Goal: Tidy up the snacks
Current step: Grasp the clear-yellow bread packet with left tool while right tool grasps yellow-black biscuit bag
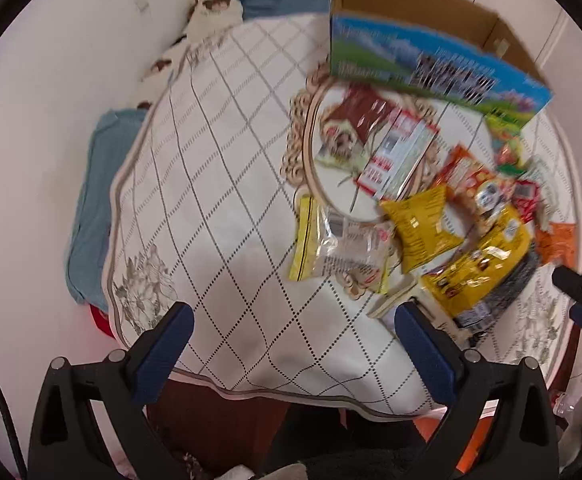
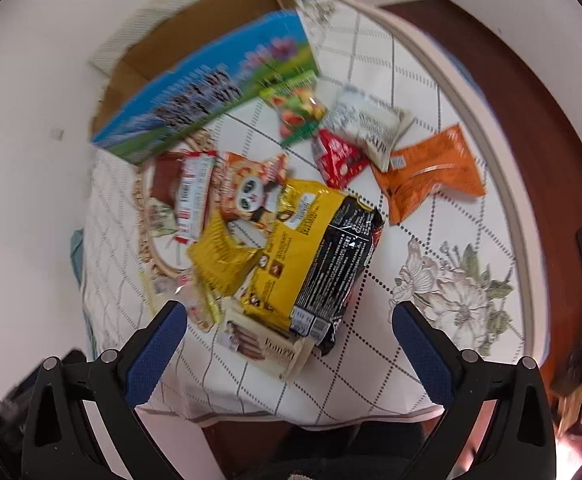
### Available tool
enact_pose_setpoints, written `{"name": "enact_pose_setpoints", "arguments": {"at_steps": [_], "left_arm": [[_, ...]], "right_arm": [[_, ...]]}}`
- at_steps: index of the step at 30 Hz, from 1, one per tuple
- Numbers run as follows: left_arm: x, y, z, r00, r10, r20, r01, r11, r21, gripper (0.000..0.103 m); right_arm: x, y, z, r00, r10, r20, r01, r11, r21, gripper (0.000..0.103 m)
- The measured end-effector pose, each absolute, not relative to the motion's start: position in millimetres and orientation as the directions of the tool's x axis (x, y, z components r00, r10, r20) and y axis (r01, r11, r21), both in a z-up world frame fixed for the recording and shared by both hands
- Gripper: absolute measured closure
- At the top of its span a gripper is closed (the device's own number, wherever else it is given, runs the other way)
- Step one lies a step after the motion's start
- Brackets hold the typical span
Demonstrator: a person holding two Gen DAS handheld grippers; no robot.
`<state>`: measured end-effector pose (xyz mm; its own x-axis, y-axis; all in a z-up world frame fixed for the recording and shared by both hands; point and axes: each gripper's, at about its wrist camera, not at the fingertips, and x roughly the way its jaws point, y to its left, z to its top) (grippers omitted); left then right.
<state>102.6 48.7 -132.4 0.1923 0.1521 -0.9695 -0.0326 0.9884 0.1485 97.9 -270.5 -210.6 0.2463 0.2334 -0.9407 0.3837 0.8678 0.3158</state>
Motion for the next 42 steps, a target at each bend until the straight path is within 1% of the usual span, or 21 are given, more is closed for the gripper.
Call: {"name": "enact_pose_setpoints", "arguments": {"at_steps": [3, 7, 10, 11, 12, 15, 16, 19, 20, 21, 22, 25, 26, 27, 30, 32, 35, 37, 40, 41, 42], "left_arm": [[112.5, 56.8, -165.0, 0.118, 0.132, -0.984, -0.053, 0.991, 0.126, 0.0], [126.8, 72.5, -199.1, 0.029, 0.044, -0.999, -0.132, 0.99, 0.04, 0.0], [139.6, 87.0, -222.9, -0.025, -0.067, -0.997, -0.231, 0.971, -0.06, 0.001], [143.6, 92.9, -230.3, -0.039, -0.119, -0.992, -0.277, 0.955, -0.103, 0.003], [147.5, 98.5, -237.0, -0.044, -0.179, -0.983, -0.323, 0.934, -0.156, 0.003], [158.9, 110.0, -255.2, -0.046, -0.293, -0.955, -0.427, 0.87, -0.246, 0.004], [163.4, 113.8, -262.9, -0.046, -0.324, -0.945, -0.462, 0.845, -0.267, 0.004], [175.6, 120.6, -282.3, -0.041, -0.35, -0.936, -0.521, 0.807, -0.279, 0.004], [179.3, 121.8, -288.5, -0.044, -0.352, -0.935, -0.525, 0.804, -0.278, 0.006], [182.8, 121.5, -293.9, -0.045, -0.344, -0.938, -0.524, 0.808, -0.271, 0.019], [185.3, 120.6, -298.3, -0.047, -0.333, -0.942, -0.517, 0.815, -0.263, 0.025], [186.5, 113.2, -301.6, -0.045, -0.269, -0.962, -0.448, 0.866, -0.222, 0.037], [187.0, 108.7, -300.0, -0.042, -0.237, -0.971, -0.404, 0.893, -0.2, 0.042], [186.7, 101.9, -296.8, -0.036, -0.197, -0.98, -0.348, 0.922, -0.173, 0.044], [185.3, 79.6, -287.6, -0.011, -0.082, -0.997, -0.16, 0.984, -0.079, 0.047], [181.1, 63.5, -283.1, 0.021, 0.011, -1.0, -0.015, 1.0, 0.01, 0.048], [171.9, 45.0, -284.5, 0.06, 0.102, -0.993, 0.148, 0.983, 0.11, 0.048], [166.5, 35.0, -286.6, 0.074, 0.135, -0.988, 0.23, 0.962, 0.148, 0.048], [165.6, 24.3, -294.6, 0.065, 0.146, -0.987, 0.259, 0.953, 0.158, 0.047], [169.0, 13.5, -294.4, 0.041, 0.135, -0.99, 0.251, 0.958, 0.141, 0.047], [171.6, 10.7, -300.6, 0.019, 0.112, -0.994, 0.228, 0.967, 0.113, 0.047]], "right_arm": [[116.8, -267.1, -246.6, 0.19, 0.255, -0.948, 0.432, 0.846, 0.314, 0.0], [137.8, -257.8, -286.5, 0.124, 0.261, -0.957, 0.482, 0.828, 0.288, 0.0], [147.8, -251.3, -306.9, 0.085, 0.235, -0.968, 0.517, 0.82, 0.245, 0.0], [150.3, -248.8, -311.7, 0.08, 0.206, -0.975, 0.516, 0.828, 0.217, 0.0], [151.9, -245.1, -316.5, 0.068, 0.18, -0.981, 0.514, 0.837, 0.189, 0.0], [154.6, -236.5, -328.1, 0.056, 0.119, -0.991, 0.494, 0.859, 0.131, 0.0], [155.4, -235.1, -332.6, 0.054, 0.11, -0.992, 0.492, 0.862, 0.122, 0.0], [156.9, -233.9, -346.4, 0.047, 0.113, -0.993, 0.506, 0.854, 0.121, 0.0], [157.2, -234.8, -350.4, 0.044, 0.113, -0.993, 0.511, 0.851, 0.119, 0.0], [157.6, -235.4, -354.9, 0.042, 0.114, -0.993, 0.519, 0.846, 0.119, 0.0], [157.9, -235.4, -358.5, 0.041, 0.111, -0.993, 0.522, 0.845, 0.116, 0.0], [162.6, -233.6, -369.5, 0.026, 0.094, -0.995, 0.511, 0.854, 0.094, 0.001], [164.7, -230.2, -373.3, 0.023, 0.088, -0.996, 0.503, 0.86, 0.087, 0.002], [165.4, -228.2, -376.1, 0.019, 0.08, -0.997, 0.486, 0.87, 0.079, 0.003], [166.4, -215.8, -380.9, 0.021, 0.051, -0.998, 0.414, 0.909, 0.055, 0.008], [167.7, -206.7, -379.6, 0.021, 0.032, -0.999, 0.356, 0.934, 0.038, 0.009], [166.2, -193.9, -384.2, 0.019, -0.029, -0.999, 0.225, 0.974, -0.024, 0.009], [165.3, -183.7, -387.5, 0.015, -0.094, -0.995, 0.107, 0.99, -0.092, 0.009], [158.3, -168.9, -394.5, 0.043, -0.224, -0.974, -0.102, 0.968, -0.227, 0.009], [156.3, -163.8, -399.6, 0.042, -0.246, -0.968, -0.153, 0.956, -0.25, 0.009], [155.9, -161.1, -402.3, 0.035, -0.257, -0.966, -0.169, 0.951, -0.26, 0.009]]}}
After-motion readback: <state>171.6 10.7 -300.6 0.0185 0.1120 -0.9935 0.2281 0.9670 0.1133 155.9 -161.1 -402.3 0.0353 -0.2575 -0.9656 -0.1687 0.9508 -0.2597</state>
